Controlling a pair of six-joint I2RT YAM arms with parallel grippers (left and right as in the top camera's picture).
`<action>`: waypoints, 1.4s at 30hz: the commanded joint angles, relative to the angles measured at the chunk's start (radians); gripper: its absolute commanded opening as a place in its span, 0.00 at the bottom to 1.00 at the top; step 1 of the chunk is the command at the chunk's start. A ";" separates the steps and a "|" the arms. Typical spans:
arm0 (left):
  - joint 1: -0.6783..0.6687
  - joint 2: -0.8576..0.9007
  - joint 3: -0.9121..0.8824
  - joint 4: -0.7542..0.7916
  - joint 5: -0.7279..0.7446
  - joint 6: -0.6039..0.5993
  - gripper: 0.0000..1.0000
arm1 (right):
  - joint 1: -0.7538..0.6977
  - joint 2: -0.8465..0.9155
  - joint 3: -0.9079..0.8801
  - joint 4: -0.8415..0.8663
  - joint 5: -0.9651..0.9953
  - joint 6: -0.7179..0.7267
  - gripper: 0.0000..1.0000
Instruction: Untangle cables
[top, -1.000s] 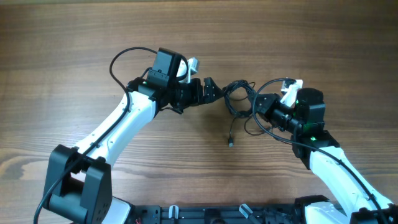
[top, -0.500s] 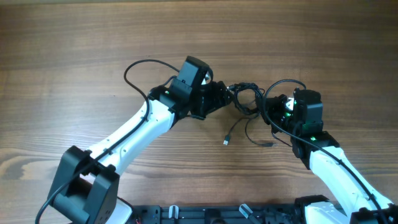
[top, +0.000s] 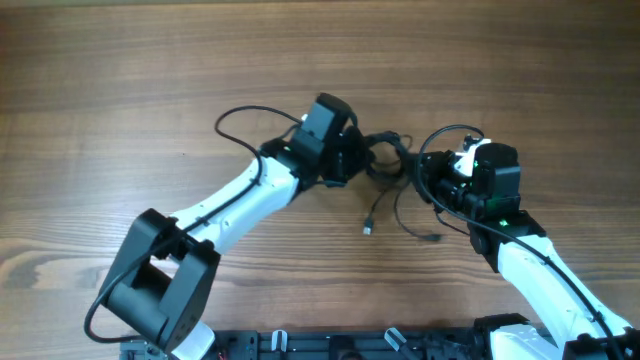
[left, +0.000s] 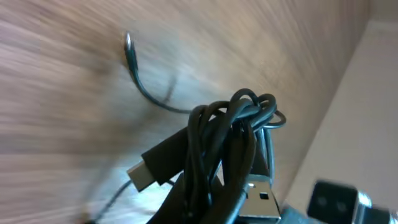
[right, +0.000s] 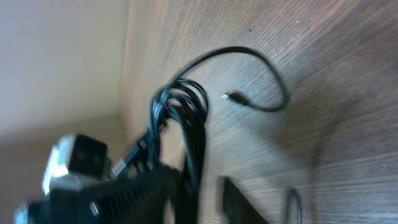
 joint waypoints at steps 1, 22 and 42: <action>0.160 -0.008 0.008 -0.040 0.046 0.140 0.04 | -0.002 0.008 0.003 -0.008 -0.039 -0.275 0.58; 0.336 -0.280 0.047 -0.451 0.594 0.983 0.04 | 0.272 0.008 0.003 0.248 0.227 -1.147 0.76; 0.336 -0.283 0.047 -0.240 0.095 0.589 0.04 | 0.121 0.008 0.003 0.409 -0.529 -0.703 0.04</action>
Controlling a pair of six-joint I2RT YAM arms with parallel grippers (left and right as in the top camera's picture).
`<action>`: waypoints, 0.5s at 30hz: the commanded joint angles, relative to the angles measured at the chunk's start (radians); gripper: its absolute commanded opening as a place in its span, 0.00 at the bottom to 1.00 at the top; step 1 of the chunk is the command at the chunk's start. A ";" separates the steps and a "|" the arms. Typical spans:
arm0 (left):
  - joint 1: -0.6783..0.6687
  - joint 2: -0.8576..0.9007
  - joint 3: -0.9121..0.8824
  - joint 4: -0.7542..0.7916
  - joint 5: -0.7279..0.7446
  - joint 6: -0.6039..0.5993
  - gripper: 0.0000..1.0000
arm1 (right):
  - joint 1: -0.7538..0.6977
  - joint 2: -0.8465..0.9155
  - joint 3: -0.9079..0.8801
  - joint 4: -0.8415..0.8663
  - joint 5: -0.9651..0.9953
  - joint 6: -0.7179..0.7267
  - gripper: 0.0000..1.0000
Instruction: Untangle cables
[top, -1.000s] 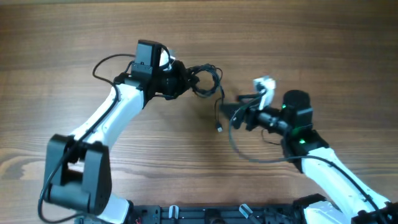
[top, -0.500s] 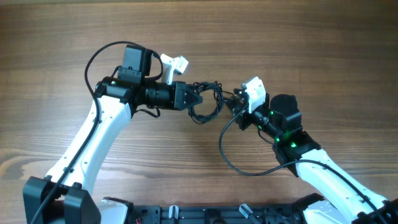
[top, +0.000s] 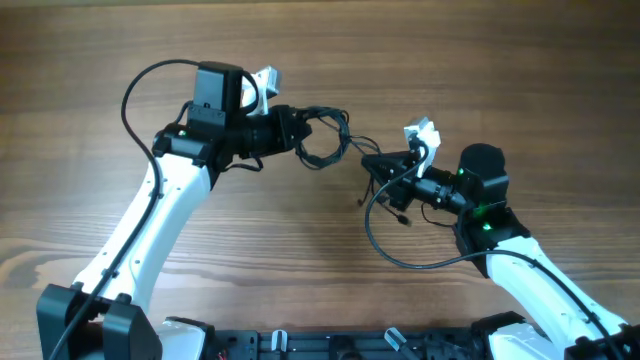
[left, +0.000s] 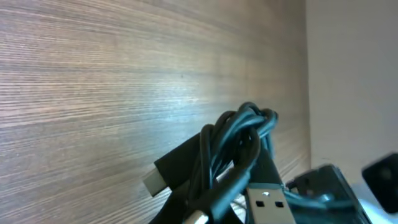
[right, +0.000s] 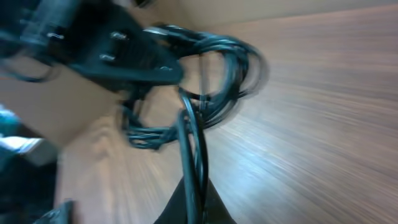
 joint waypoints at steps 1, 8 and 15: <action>-0.014 -0.025 0.019 0.033 -0.155 -0.048 0.04 | -0.012 0.007 0.003 0.093 -0.248 0.133 0.04; -0.153 -0.024 0.019 0.032 -0.303 0.092 0.04 | -0.012 0.007 0.003 0.463 -0.120 0.594 0.04; -0.240 -0.024 0.019 0.032 -0.532 -0.003 0.04 | -0.011 0.007 0.003 0.214 0.171 0.608 0.09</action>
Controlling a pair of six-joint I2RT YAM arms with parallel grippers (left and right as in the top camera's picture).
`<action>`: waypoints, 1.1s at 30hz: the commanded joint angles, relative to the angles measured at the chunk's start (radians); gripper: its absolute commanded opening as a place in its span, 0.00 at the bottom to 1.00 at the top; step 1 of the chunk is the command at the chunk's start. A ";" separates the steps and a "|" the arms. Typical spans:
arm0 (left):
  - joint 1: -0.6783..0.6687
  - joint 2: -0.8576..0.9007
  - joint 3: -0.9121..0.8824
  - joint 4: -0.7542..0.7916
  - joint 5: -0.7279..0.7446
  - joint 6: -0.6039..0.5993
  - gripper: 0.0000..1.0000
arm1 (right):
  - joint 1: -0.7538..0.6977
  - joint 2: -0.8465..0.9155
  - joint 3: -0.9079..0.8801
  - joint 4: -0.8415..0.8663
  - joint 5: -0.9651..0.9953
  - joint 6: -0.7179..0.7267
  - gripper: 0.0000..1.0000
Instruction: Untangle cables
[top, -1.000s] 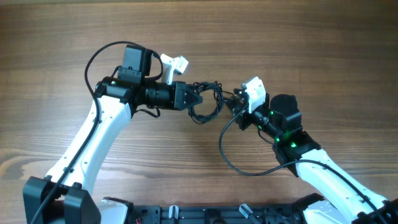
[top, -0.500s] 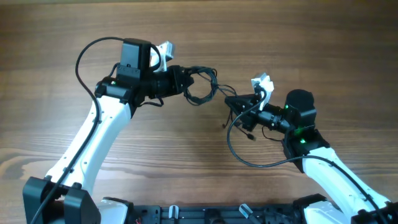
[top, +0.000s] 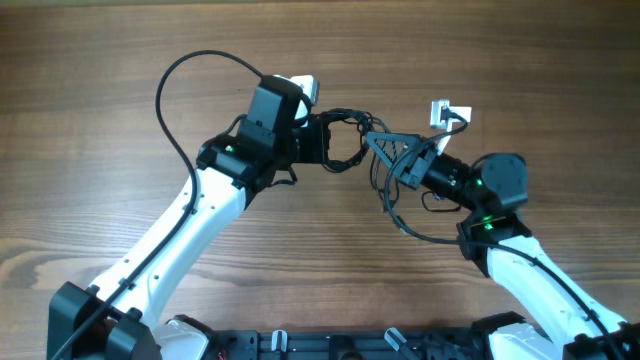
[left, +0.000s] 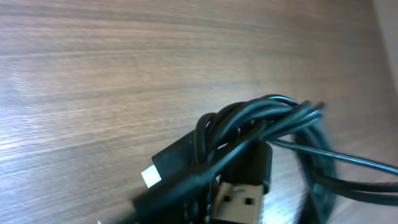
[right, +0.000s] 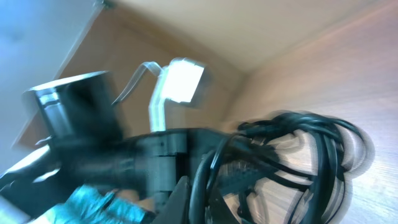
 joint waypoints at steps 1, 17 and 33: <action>-0.003 -0.013 0.018 0.000 -0.179 -0.099 0.04 | 0.001 -0.002 0.008 -0.254 0.200 -0.162 0.10; 0.024 -0.017 0.068 0.019 -0.123 -0.061 0.04 | 0.003 -0.002 0.008 -0.565 0.169 -0.802 1.00; 0.027 -0.020 0.401 -0.219 -0.050 -0.506 0.04 | 0.181 -0.002 0.008 -0.323 0.722 -0.810 1.00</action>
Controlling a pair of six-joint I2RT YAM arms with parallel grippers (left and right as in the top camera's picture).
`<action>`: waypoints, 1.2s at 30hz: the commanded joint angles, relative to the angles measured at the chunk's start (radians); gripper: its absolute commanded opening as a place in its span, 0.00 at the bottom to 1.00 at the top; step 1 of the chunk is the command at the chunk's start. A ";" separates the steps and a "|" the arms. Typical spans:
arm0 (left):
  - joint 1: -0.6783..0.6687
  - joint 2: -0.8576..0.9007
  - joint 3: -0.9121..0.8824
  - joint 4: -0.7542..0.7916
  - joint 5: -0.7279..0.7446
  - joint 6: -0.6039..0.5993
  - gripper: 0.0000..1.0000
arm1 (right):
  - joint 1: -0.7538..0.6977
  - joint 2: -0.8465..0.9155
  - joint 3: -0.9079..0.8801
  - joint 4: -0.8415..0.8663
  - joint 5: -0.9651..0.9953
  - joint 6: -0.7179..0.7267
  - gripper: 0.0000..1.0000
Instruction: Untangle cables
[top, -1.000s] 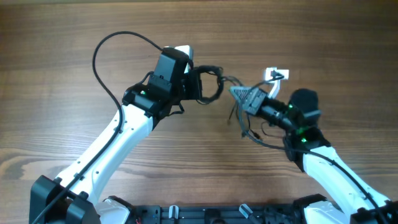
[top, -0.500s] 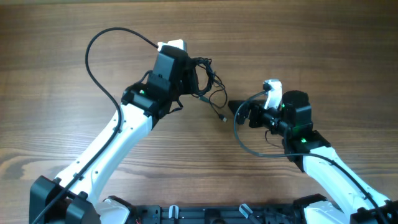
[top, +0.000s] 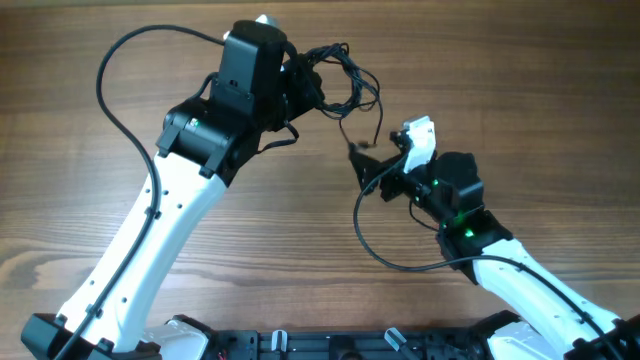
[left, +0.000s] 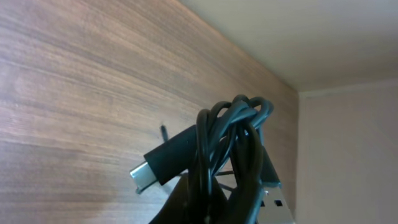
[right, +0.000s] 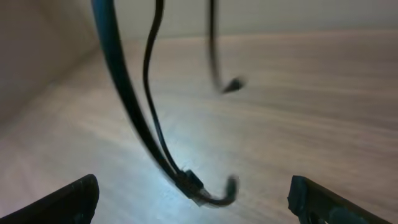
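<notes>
A knotted bundle of black cables (top: 340, 72) hangs from my left gripper (top: 303, 82), which is raised over the far middle of the table and shut on it. In the left wrist view the bundle (left: 233, 130) shows a USB-C plug (left: 148, 169) and a USB-A plug (left: 273, 202) sticking out. Thin strands (top: 362, 125) trail down toward my right gripper (top: 368, 172), which is open with its fingers wide apart. Two strands (right: 127, 93) ending in a small connector (right: 189, 182) dangle between its fingers (right: 78, 198) without being held. Another loose end (right: 233, 84) hangs farther off.
The wooden table (top: 520, 70) lies bare around the arms. A long black loop (top: 110, 75) arcs off the left arm. Another black loop (top: 375, 250) runs beside the right arm toward the near side.
My right gripper was shut on strands right beside the bundle; now it is open, lower and apart from it. My left gripper has moved farther away with the bundle.
At first both grippers were close together at mid table with the tangle between them. Then they stood apart, left holding the bundle, right shut on strands. They were close again, and now only the left holds the cables.
</notes>
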 joint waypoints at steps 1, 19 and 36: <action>0.004 -0.019 0.022 0.006 0.043 -0.078 0.04 | 0.007 -0.002 0.005 0.051 0.140 0.008 1.00; 0.014 -0.019 0.022 0.031 0.193 -0.159 0.04 | 0.006 0.218 0.005 0.426 0.119 -0.027 0.04; -0.029 0.086 0.008 -0.038 0.017 0.248 0.04 | -0.280 0.041 0.005 0.602 -0.743 0.983 0.04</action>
